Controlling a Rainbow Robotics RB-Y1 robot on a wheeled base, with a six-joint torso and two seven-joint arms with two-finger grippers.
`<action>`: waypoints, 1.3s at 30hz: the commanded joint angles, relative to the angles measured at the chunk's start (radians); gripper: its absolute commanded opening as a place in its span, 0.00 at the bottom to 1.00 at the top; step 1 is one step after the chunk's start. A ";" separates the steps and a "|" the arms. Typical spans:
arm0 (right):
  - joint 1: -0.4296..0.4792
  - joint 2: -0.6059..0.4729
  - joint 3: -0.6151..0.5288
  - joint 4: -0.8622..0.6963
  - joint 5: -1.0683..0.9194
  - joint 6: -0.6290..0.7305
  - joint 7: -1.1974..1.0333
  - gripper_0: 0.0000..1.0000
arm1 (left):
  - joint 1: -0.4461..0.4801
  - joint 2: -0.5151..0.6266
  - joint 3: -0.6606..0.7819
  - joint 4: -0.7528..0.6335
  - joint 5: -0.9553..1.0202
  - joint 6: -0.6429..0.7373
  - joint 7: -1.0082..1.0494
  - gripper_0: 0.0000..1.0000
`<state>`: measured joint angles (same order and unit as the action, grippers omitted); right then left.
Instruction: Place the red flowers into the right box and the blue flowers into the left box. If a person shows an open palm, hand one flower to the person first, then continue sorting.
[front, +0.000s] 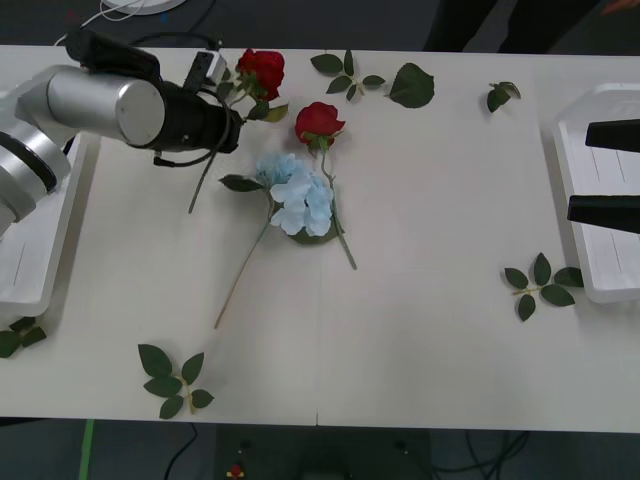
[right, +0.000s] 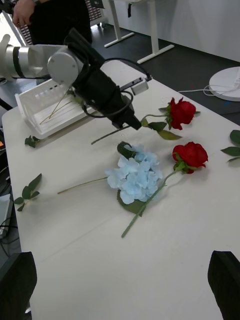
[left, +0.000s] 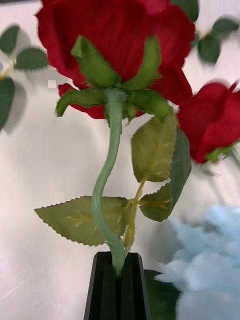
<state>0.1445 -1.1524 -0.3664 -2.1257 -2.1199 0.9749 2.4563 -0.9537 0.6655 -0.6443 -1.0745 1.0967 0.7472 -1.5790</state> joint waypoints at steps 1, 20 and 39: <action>0.010 0.011 -0.025 0.000 -0.015 -0.002 0.036 1.00 | 0.029 -0.010 0.267 -0.139 0.003 0.158 -0.044 0.00; 0.010 0.011 -0.025 0.001 -0.015 -0.002 0.038 1.00 | 0.171 -0.340 1.037 -0.415 0.351 0.696 -0.374 0.00; 0.009 0.011 -0.020 0.020 -0.075 -0.002 0.021 1.00 | 0.446 -0.392 0.399 -0.679 0.898 -0.103 -0.785 0.00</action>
<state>0.1459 -1.1524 -0.3669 -2.1196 -2.1523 0.9747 2.4565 -0.5008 0.2863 -0.1901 -1.7081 1.9633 0.7112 -2.3305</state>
